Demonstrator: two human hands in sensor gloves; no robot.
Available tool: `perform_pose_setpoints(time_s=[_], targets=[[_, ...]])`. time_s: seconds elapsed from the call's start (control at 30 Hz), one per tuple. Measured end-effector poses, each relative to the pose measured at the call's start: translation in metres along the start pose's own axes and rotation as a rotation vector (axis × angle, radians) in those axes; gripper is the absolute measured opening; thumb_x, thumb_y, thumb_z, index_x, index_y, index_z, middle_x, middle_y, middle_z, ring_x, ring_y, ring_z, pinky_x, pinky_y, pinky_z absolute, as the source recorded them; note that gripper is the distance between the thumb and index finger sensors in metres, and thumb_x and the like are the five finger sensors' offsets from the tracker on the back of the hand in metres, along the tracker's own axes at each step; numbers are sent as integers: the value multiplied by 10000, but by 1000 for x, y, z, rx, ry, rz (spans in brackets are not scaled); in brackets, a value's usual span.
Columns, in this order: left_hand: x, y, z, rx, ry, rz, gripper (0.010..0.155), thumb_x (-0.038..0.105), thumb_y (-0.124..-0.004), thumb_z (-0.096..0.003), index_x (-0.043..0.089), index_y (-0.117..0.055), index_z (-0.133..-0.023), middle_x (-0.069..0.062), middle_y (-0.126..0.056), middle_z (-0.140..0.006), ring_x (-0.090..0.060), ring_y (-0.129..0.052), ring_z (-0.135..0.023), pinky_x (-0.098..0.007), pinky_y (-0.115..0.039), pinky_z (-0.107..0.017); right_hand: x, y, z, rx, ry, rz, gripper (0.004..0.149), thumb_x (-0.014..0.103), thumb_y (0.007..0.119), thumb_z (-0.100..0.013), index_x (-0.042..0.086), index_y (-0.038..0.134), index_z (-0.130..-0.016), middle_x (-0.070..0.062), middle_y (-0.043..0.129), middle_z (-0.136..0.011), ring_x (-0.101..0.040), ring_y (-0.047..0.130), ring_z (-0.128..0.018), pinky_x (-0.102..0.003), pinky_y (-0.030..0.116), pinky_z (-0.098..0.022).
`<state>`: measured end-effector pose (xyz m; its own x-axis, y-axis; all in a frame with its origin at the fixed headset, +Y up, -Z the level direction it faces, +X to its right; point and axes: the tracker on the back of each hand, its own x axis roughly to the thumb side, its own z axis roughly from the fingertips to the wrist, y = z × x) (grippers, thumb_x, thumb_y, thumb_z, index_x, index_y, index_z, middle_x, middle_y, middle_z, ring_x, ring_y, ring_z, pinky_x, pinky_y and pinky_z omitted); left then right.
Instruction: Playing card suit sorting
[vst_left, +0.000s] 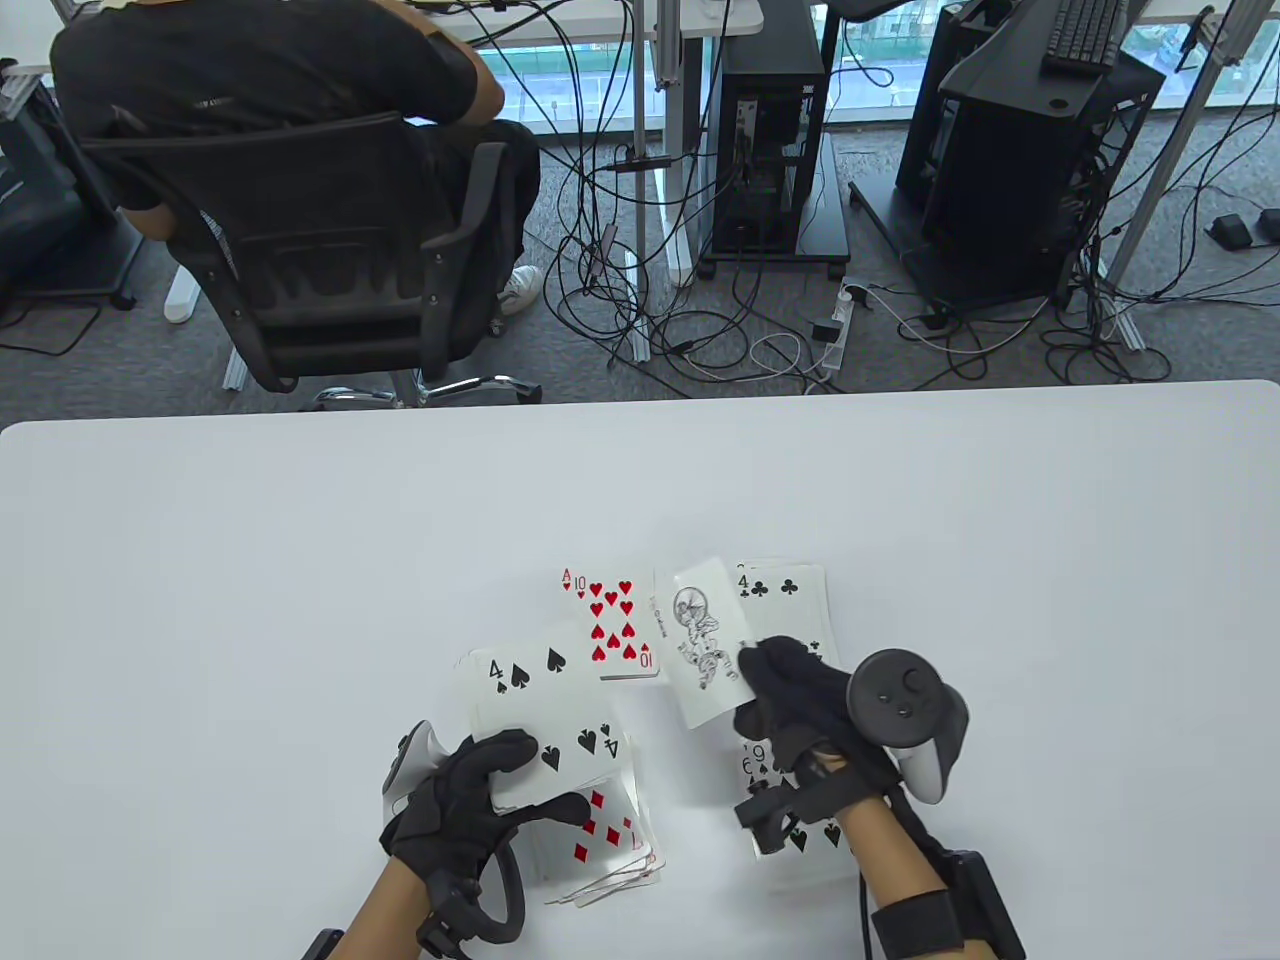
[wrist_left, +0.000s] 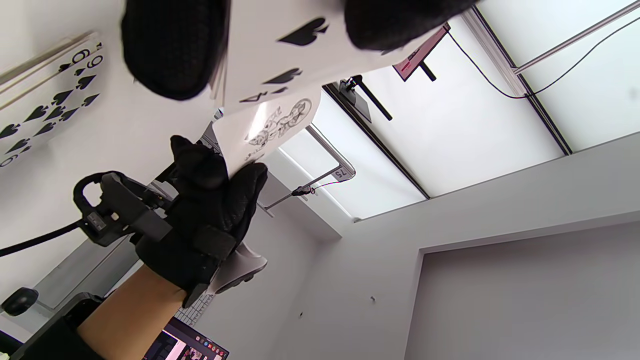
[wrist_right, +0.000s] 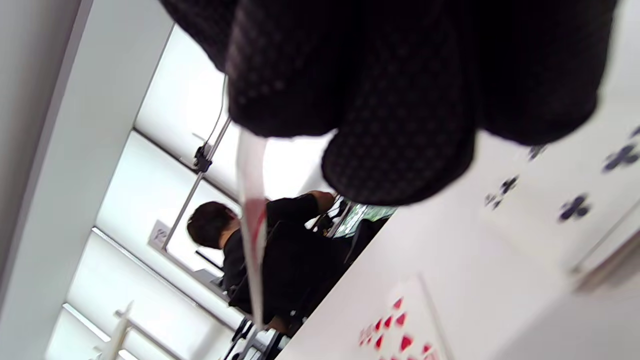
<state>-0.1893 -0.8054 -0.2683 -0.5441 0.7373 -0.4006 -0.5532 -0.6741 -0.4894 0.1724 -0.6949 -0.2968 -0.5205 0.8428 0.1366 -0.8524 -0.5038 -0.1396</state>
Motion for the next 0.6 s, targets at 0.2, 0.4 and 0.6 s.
perform_pose_setpoints(time_s=[0.2, 0.4, 0.6], targets=[[0, 0, 0, 9, 3, 0, 512, 392, -640, -632, 301, -409, -1080, -15, -547, -1133, -329, -730, -1005, -464, -798, -599, -62, -57, -2, -49, 249, 292, 415, 221, 672, -538, -149, 757, -706, -74, 930, -315, -276, 984, -241, -503, 854, -276], [0, 0, 1, 13, 8, -3, 512, 393, -639, -634, 298, -408, -1081, -15, -546, -1133, -331, -730, -1004, -465, -798, -598, -109, -83, 11, -48, 454, 543, 422, 221, 680, -534, -156, 757, -707, -85, 929, -316, -286, 981, -242, -512, 848, -277], [0, 1, 1, 17, 11, -5, 513, 393, -640, -634, 299, -408, -1081, -14, -546, -1133, -329, -730, -1005, -464, -798, -598, -128, -87, 13, 53, 567, 877, 439, 227, 677, -532, -161, 752, -722, -97, 930, -333, -300, 980, -258, -523, 843, -290]])
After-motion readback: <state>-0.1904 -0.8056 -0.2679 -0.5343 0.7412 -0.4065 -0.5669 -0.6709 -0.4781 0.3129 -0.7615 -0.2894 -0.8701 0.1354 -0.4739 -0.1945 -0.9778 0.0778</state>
